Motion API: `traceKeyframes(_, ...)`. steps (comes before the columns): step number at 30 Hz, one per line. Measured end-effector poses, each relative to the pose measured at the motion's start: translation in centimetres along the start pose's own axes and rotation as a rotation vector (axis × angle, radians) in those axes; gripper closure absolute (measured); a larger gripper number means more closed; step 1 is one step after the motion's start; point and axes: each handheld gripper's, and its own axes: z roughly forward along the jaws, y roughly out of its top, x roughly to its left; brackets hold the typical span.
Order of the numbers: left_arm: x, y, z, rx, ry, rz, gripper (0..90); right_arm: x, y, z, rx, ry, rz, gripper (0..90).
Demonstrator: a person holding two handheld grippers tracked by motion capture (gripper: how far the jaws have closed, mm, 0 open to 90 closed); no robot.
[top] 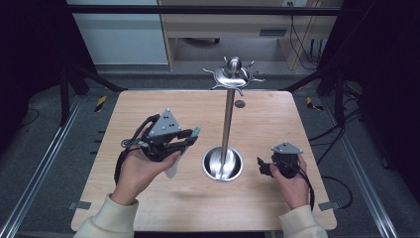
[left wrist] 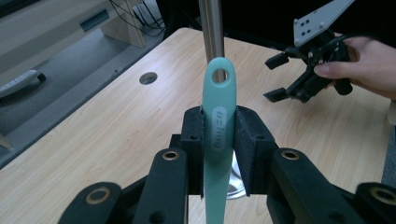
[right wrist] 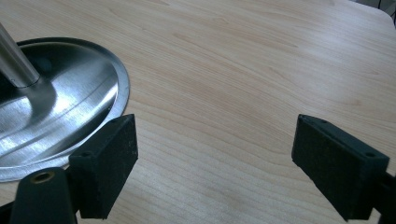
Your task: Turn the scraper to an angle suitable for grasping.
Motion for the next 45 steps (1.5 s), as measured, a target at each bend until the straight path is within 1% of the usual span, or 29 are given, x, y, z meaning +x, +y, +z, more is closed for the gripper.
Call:
traceKeyframes(5,-0.1,0.8,-0.3,-0.028,0.005,-0.004,74.4,-0.1,0.0,0.0,-0.003,0.000,0.003,14.7)
traceKeyframes(9,0.0,1.5,-0.7,-0.059,0.018,-0.011,74.4,-0.1,0.0,0.0,-0.005,-0.001,0.001,14.7)
traceKeyframes(12,-0.1,2.0,-1.0,-0.076,0.023,-0.006,74.4,-0.1,0.0,0.0,-0.005,-0.001,-0.001,14.6)
traceKeyframes(17,-0.2,2.6,-1.3,-0.105,0.020,-0.015,74.4,-0.1,0.0,0.0,-0.004,-0.004,0.000,14.6)
traceKeyframes(20,-0.1,2.9,-1.5,-0.114,0.015,-0.017,74.4,-0.1,0.0,0.0,-0.004,-0.003,0.000,14.7)
traceKeyframes(23,0.0,3.4,-1.8,-0.140,0.019,-0.028,74.4,-0.1,0.0,0.0,-0.005,-0.001,-0.001,14.6)
traceKeyframes(25,0.0,3.7,-2.1,-0.147,0.022,-0.023,74.4,-0.1,0.0,0.0,-0.005,-0.002,-0.002,14.6)
traceKeyframes(27,0.0,4.2,-2.3,-0.166,0.024,-0.029,74.4,-0.1,0.0,0.0,-0.003,0.000,0.000,14.6)
traceKeyframes(30,0.0,4.5,-2.4,-0.171,0.021,-0.026,74.4,-0.1,0.0,0.0,0.001,-0.001,-0.001,14.6)
traceKeyframes(34,0.0,4.7,-2.5,-0.192,0.023,-0.036,74.4,0.0,0.0,0.1,0.001,0.000,-0.004,14.5)
traceKeyframes(36,0.1,4.7,-2.5,-0.203,0.017,-0.046,74.4,0.0,0.0,0.1,0.000,0.001,-0.003,14.5)
traceKeyframes(37,0.1,4.9,-2.5,-0.204,0.010,-0.049,74.4,-0.1,0.0,0.0,-0.002,0.001,0.005,14.5)
traceKeyframes(39,0.1,4.9,-2.4,-0.205,0.009,-0.048,74.4,-0.1,0.0,0.0,-0.003,-0.001,-0.002,14.5)
traceKeyframes(40,0.1,5.0,-2.4,-0.203,0.010,-0.046,74.4,-0.1,0.0,-0.1,-0.002,-0.001,0.004,14.5)
traceKeyframes(45,0.1,5.4,-2.6,-0.222,0.017,-0.052,74.4,-0.2,0.0,-0.1,-0.006,-0.001,0.001,14.5)
